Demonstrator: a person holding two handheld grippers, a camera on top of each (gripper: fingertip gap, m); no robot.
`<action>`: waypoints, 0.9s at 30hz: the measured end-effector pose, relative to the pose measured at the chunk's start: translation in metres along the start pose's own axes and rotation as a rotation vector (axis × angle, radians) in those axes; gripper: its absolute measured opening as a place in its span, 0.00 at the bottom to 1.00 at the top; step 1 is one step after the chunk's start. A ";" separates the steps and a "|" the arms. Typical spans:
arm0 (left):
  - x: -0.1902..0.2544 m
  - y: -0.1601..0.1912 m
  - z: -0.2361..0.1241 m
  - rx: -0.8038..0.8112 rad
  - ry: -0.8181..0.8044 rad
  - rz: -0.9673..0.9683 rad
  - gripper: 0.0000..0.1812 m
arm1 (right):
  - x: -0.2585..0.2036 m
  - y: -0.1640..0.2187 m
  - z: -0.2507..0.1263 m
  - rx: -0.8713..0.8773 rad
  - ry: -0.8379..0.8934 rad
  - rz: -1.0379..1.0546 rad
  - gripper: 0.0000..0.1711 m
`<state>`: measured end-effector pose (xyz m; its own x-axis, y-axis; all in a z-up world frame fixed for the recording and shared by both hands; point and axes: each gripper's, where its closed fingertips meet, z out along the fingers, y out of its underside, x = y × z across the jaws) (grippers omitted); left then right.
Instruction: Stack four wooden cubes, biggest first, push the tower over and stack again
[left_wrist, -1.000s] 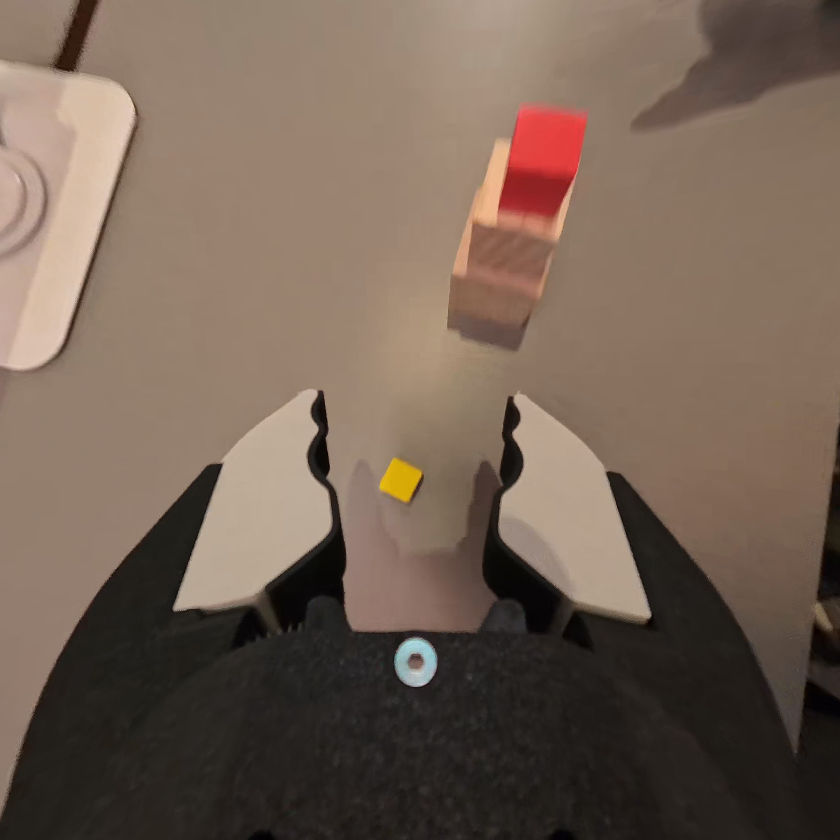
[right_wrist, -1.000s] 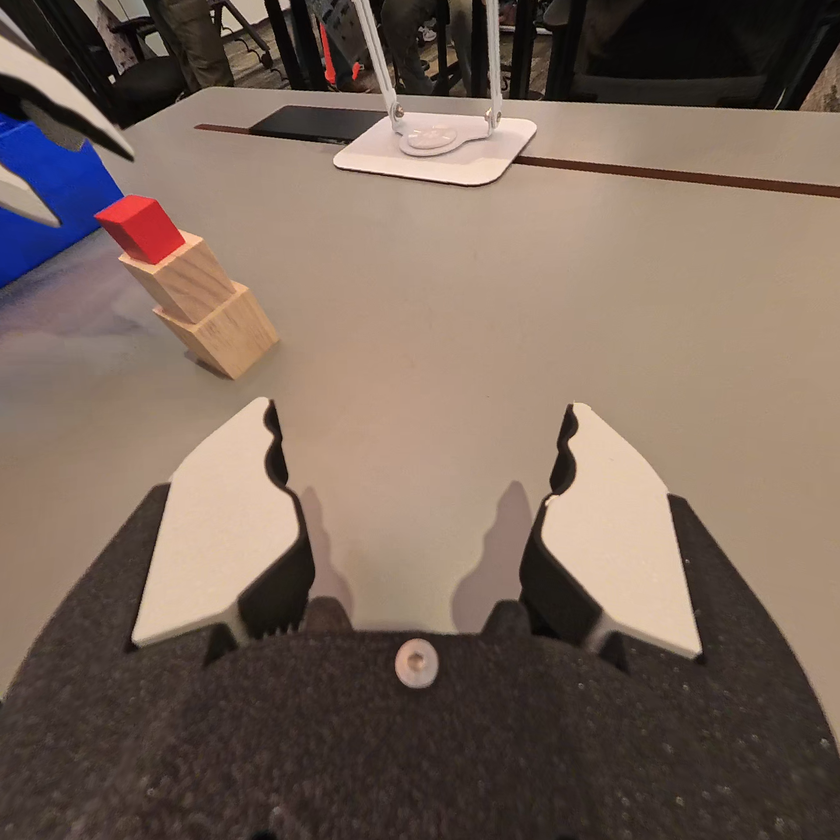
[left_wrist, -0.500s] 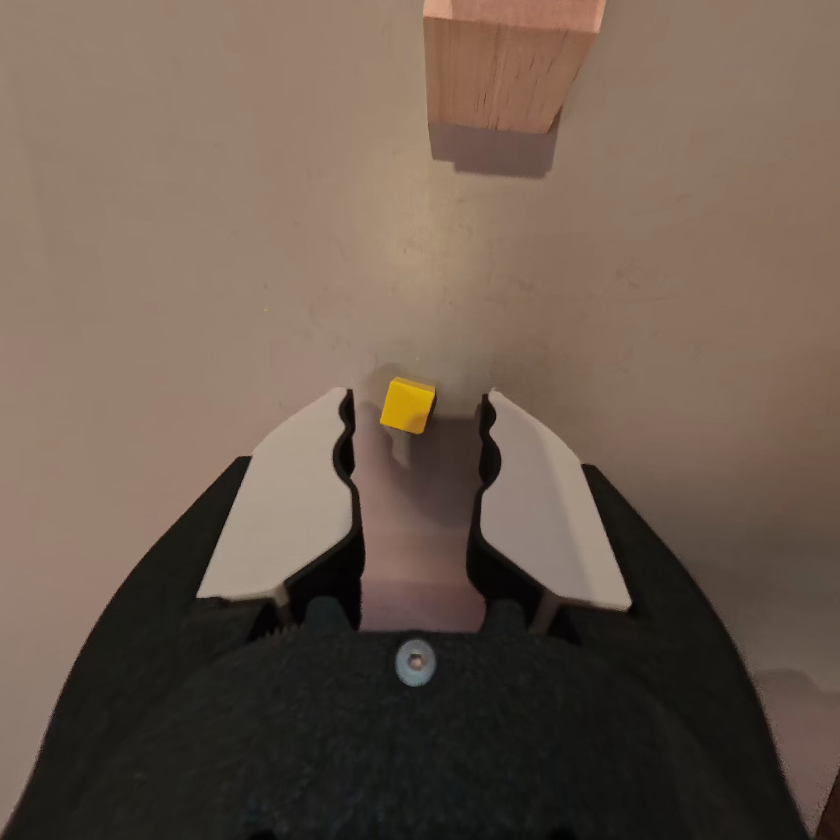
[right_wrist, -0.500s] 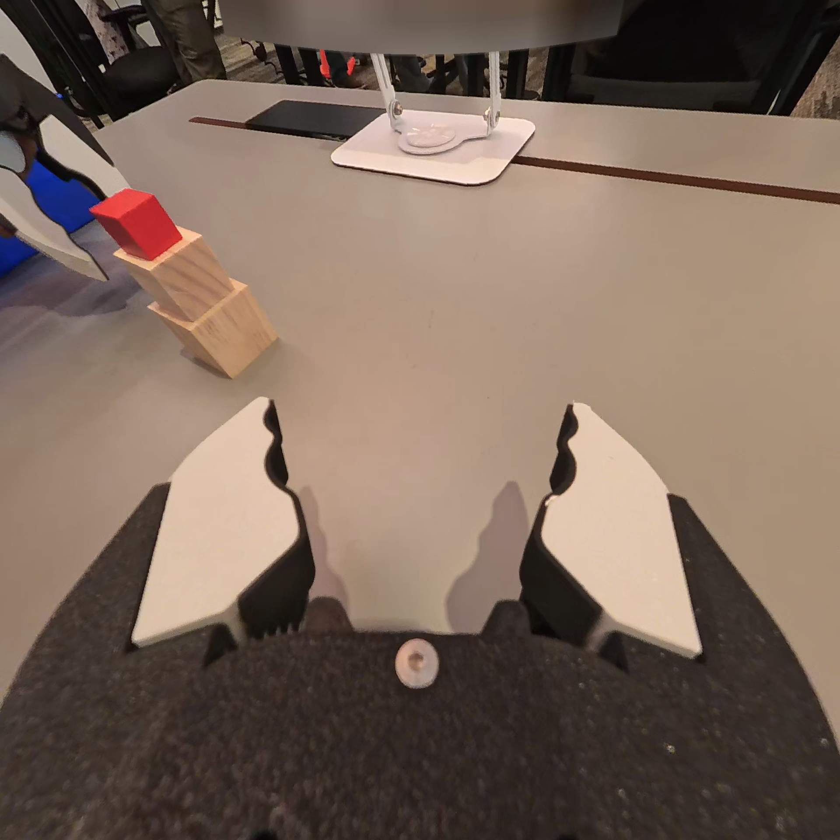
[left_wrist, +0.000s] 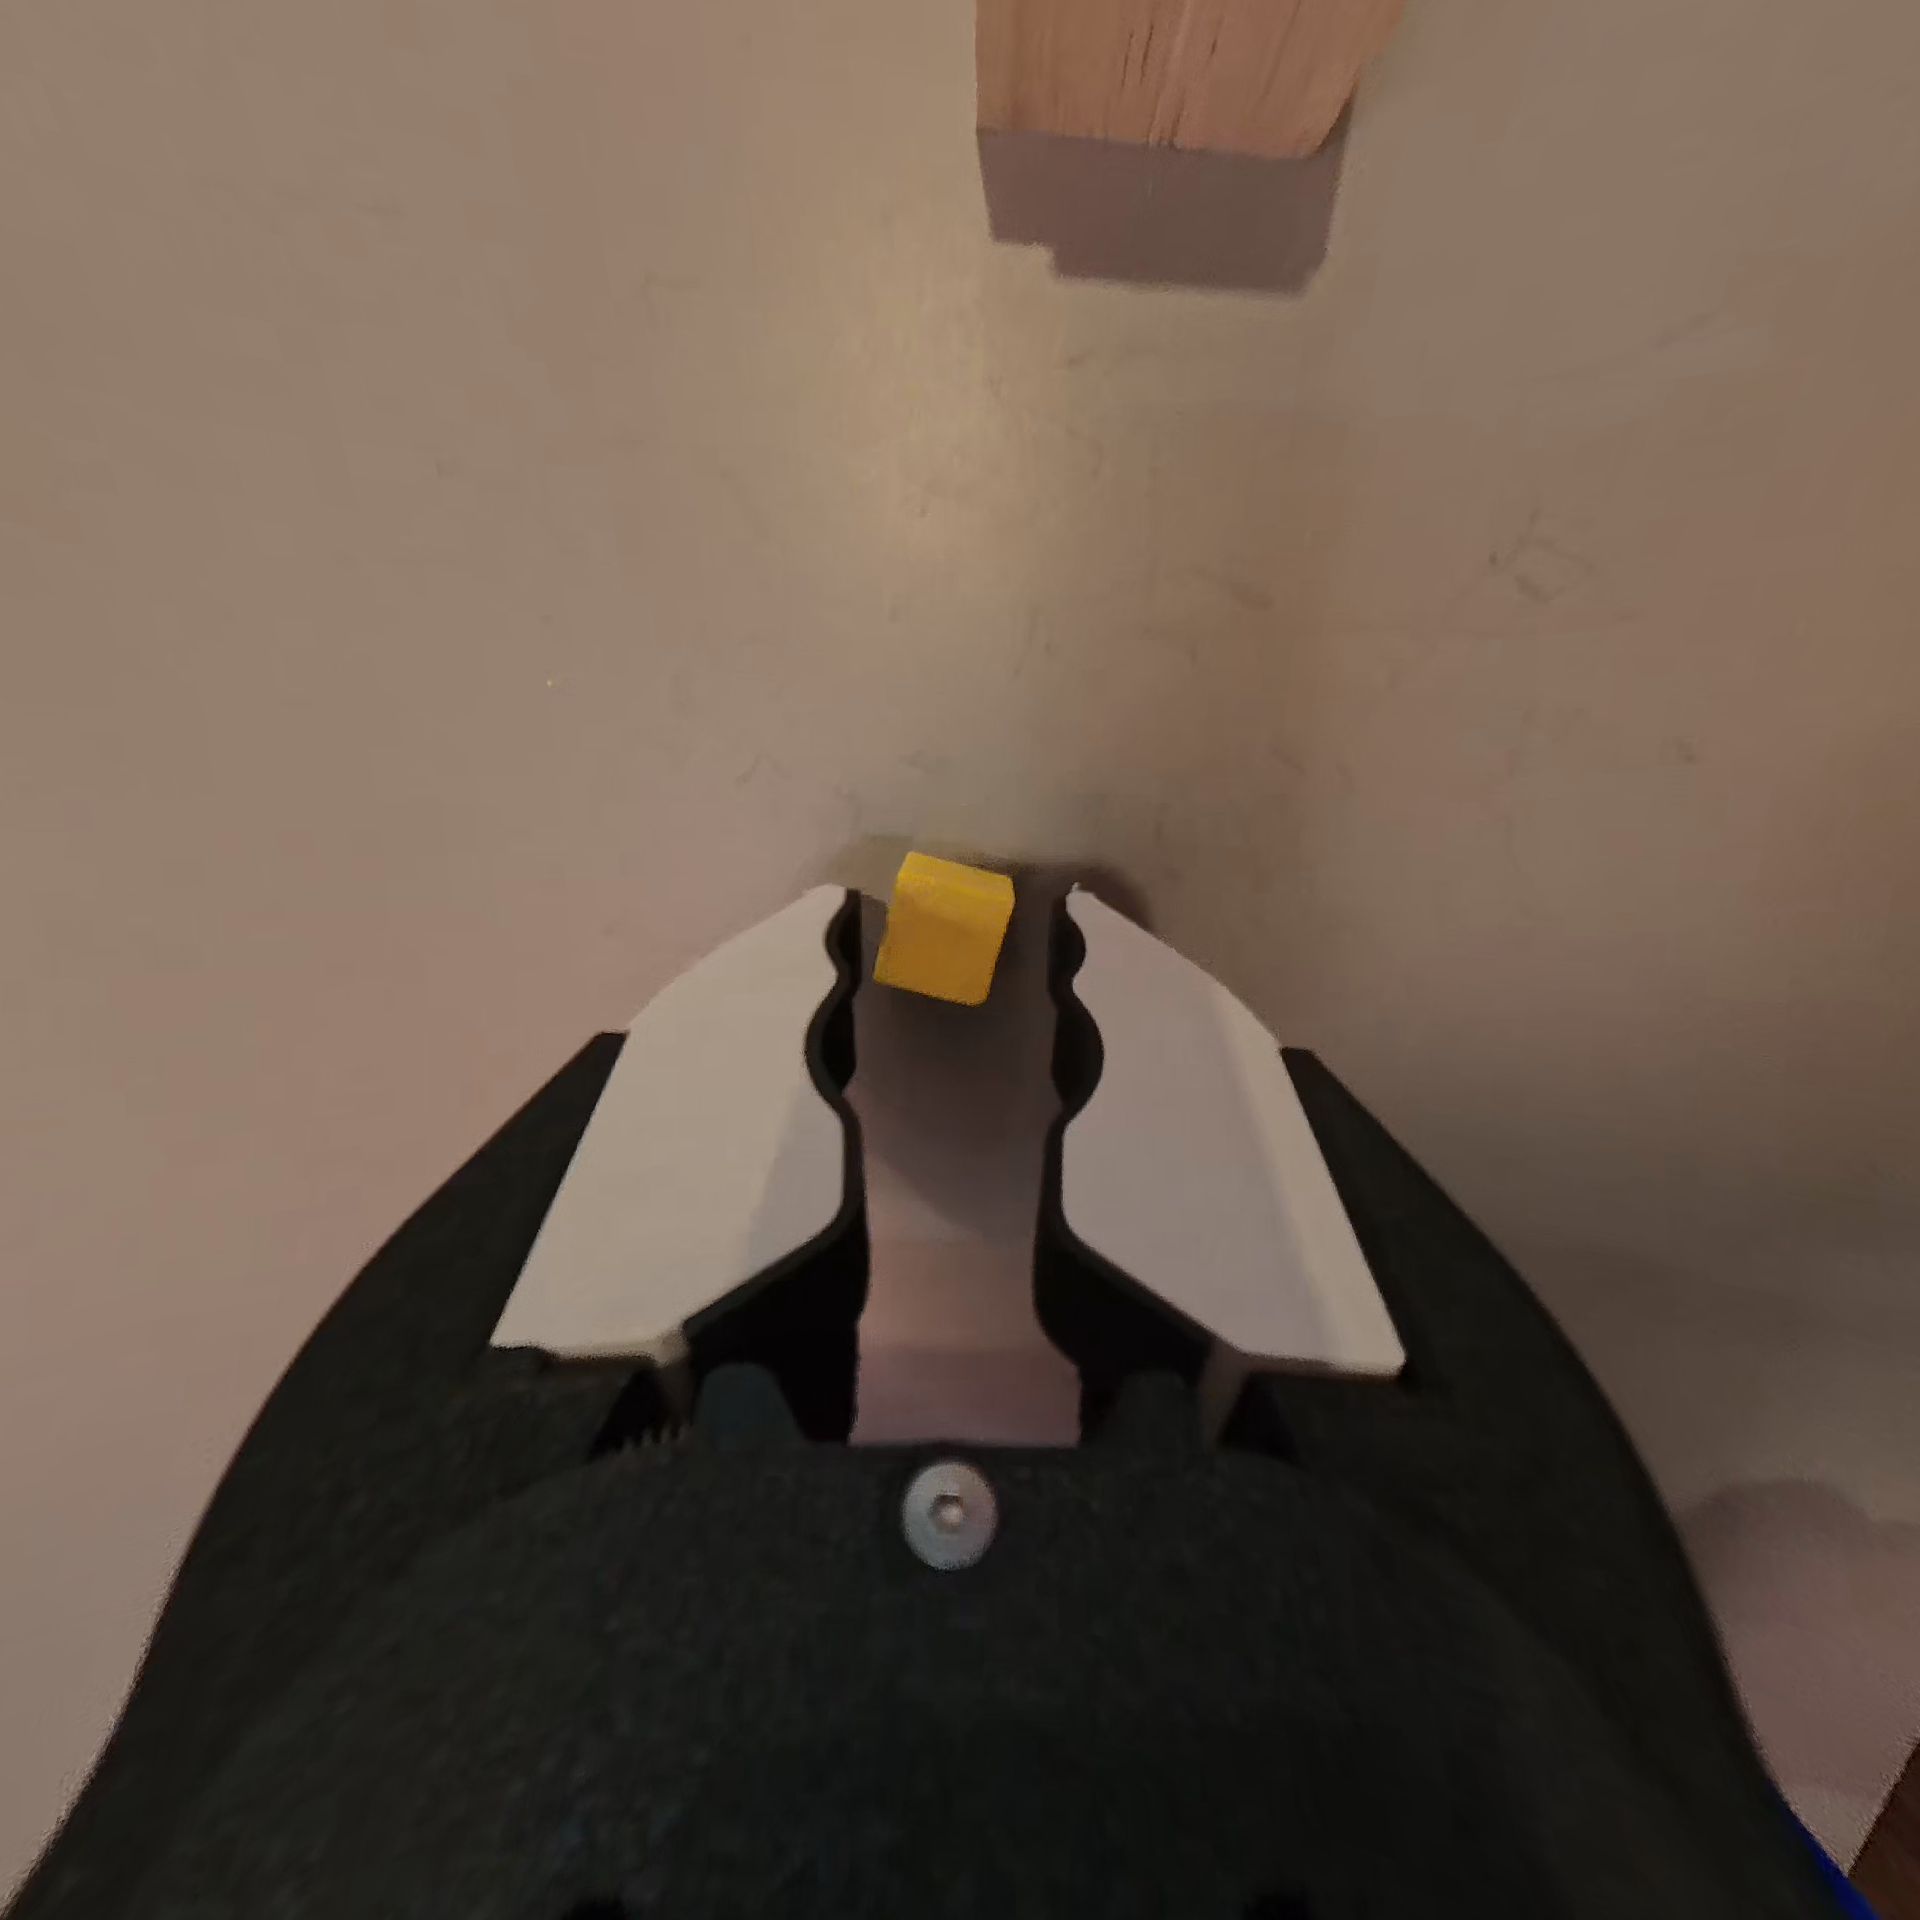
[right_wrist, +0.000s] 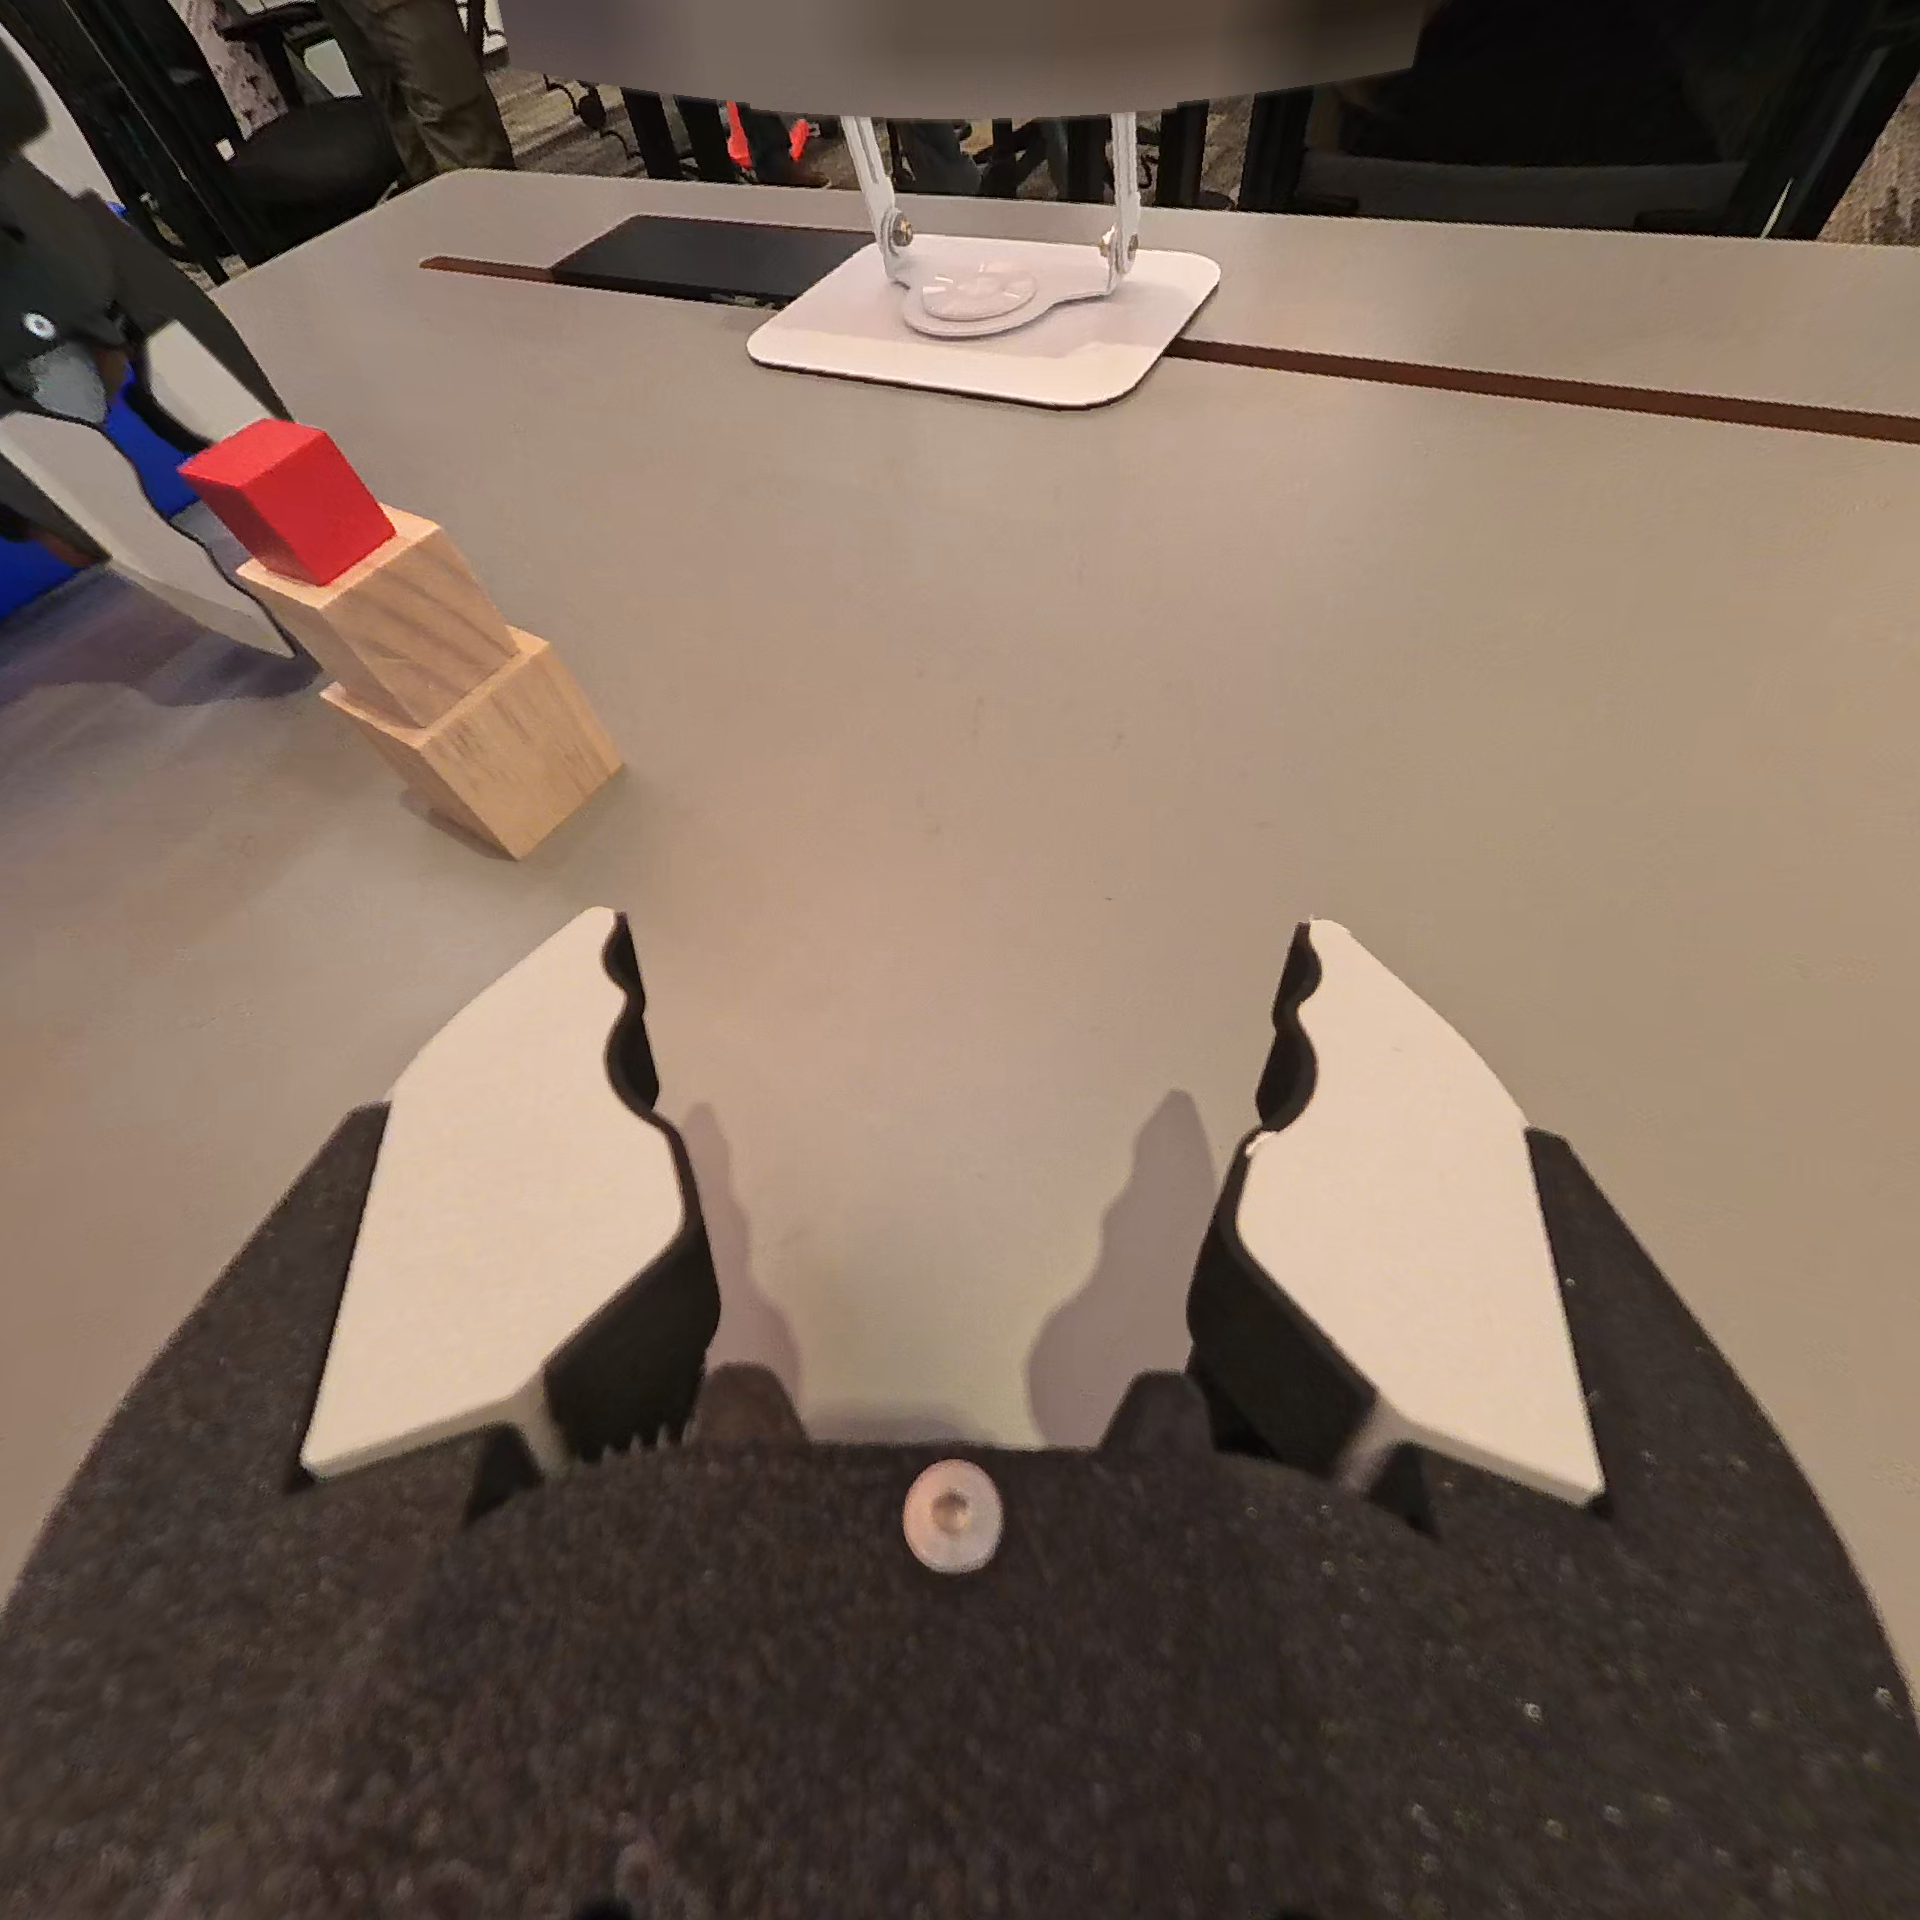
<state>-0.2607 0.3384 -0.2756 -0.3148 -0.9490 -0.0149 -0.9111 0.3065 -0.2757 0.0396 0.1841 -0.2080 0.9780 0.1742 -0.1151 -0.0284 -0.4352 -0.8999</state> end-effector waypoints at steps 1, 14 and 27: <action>0.000 0.002 0.002 -0.014 -0.002 -0.002 0.17 | 0.000 0.000 0.000 -0.001 0.000 -0.001 0.67; 0.000 -0.070 -0.077 0.072 -0.066 -0.118 0.12 | -0.005 -0.002 0.000 0.003 -0.012 -0.002 0.66; 0.032 -0.167 -0.093 0.018 -0.004 -0.091 0.12 | -0.004 -0.004 -0.005 0.008 -0.020 0.003 0.65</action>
<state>-0.1437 0.2636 -0.1407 -0.2300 -0.9732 0.0074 -0.9308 0.2178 -0.2935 0.0369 0.1807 -0.2023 0.9736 0.1904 -0.1255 -0.0327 -0.4283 -0.9030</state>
